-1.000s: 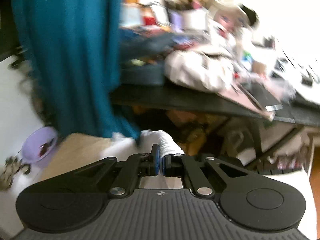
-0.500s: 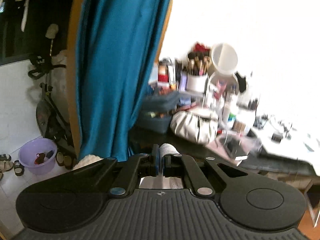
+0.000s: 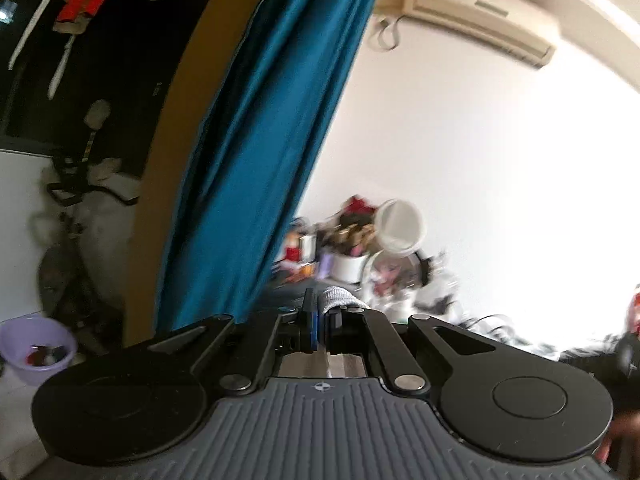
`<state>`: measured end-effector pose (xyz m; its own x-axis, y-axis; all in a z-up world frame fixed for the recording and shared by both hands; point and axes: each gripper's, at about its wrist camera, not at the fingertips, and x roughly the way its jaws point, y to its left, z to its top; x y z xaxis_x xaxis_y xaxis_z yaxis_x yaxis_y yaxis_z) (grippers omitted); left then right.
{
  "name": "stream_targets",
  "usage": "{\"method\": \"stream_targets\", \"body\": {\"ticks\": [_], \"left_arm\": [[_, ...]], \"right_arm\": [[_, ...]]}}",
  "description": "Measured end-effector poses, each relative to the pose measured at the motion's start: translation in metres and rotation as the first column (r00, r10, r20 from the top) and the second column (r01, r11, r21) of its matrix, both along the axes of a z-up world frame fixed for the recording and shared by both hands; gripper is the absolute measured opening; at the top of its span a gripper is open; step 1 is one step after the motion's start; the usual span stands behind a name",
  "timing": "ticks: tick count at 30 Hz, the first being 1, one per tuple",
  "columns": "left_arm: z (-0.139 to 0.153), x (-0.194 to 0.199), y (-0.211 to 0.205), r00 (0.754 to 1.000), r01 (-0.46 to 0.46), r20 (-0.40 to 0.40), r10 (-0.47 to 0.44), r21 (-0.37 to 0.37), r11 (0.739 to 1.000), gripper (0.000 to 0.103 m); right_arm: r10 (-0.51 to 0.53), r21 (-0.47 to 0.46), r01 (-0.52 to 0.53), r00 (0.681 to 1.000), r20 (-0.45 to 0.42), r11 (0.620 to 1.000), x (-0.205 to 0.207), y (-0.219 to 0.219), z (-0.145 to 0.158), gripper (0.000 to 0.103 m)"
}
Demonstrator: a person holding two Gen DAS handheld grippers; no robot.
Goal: Fold clothes
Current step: 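Lift the white shirt high with both grippers and carry it away from the table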
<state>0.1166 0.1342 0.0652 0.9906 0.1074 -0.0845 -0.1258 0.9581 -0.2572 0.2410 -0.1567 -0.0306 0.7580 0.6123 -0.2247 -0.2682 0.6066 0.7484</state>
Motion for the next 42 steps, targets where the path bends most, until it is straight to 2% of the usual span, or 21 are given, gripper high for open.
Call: {"method": "stream_targets", "body": {"ticks": [5, 10, 13, 16, 20, 23, 26, 29, 34, 38, 40, 42], "left_arm": [[0.021, -0.019, -0.013, 0.989, 0.099, 0.116, -0.097, -0.01, 0.995, 0.003], [0.046, -0.031, -0.028, 0.948, 0.209, 0.257, -0.189, -0.052, 0.977, 0.003], [0.056, -0.032, -0.05, 0.918, 0.265, 0.308, -0.249, -0.013, 0.964, 0.003], [0.064, -0.023, -0.083, 0.88, 0.349, 0.33, -0.342, 0.041, 0.936, 0.003], [0.072, -0.005, -0.15, 0.804, 0.476, 0.349, -0.481, 0.107, 0.873, 0.003], [0.08, 0.013, -0.209, 0.748, 0.548, 0.371, -0.55, 0.122, 0.827, 0.003], [0.088, 0.031, -0.268, 0.685, 0.616, 0.392, -0.614, 0.139, 0.776, 0.003], [0.097, 0.048, -0.327, 0.662, 0.628, 0.43, -0.615, 0.13, 0.767, 0.003], [0.105, 0.08, -0.42, 0.61, 0.673, 0.477, -0.632, 0.109, 0.732, 0.003], [0.106, 0.102, -0.473, 0.577, 0.707, 0.501, -0.644, 0.087, 0.702, 0.003], [0.111, 0.121, -0.492, 0.57, 0.729, 0.508, -0.646, 0.05, 0.683, 0.003], [0.117, 0.137, -0.507, 0.57, 0.736, 0.521, -0.635, 0.02, 0.676, 0.003]], "right_arm": [[-0.085, 0.046, 0.077, 0.975, 0.207, 0.996, -0.052, -0.042, 0.088, 0.003], [-0.144, -0.01, 0.157, 0.927, 0.347, 0.988, -0.093, -0.097, 0.166, 0.003], [-0.174, -0.023, 0.2, 0.9, 0.399, 0.979, -0.115, -0.126, 0.189, 0.003], [-0.184, -0.057, 0.232, 0.879, 0.44, 0.971, -0.134, -0.148, 0.195, 0.003], [-0.204, -0.065, 0.264, 0.859, 0.469, 0.962, -0.161, -0.195, 0.189, 0.003], [-0.244, -0.057, 0.303, 0.851, 0.465, 0.951, -0.178, -0.252, 0.187, 0.004], [-0.312, -0.003, 0.35, 0.84, 0.444, 0.937, -0.186, -0.335, 0.184, 0.004], [-0.384, 0.015, 0.424, 0.804, 0.454, 0.905, -0.202, -0.419, 0.184, 0.004], [-0.486, 0.035, 0.536, 0.732, 0.477, 0.843, -0.226, -0.539, 0.194, 0.004], [-0.522, -0.067, 0.636, 0.685, 0.509, 0.769, -0.233, -0.616, 0.221, 0.004], [-0.521, -0.125, 0.67, 0.668, 0.532, 0.732, -0.234, -0.646, 0.241, 0.003], [-0.523, -0.144, 0.689, 0.654, 0.547, 0.711, -0.234, -0.669, 0.265, 0.004]]}}
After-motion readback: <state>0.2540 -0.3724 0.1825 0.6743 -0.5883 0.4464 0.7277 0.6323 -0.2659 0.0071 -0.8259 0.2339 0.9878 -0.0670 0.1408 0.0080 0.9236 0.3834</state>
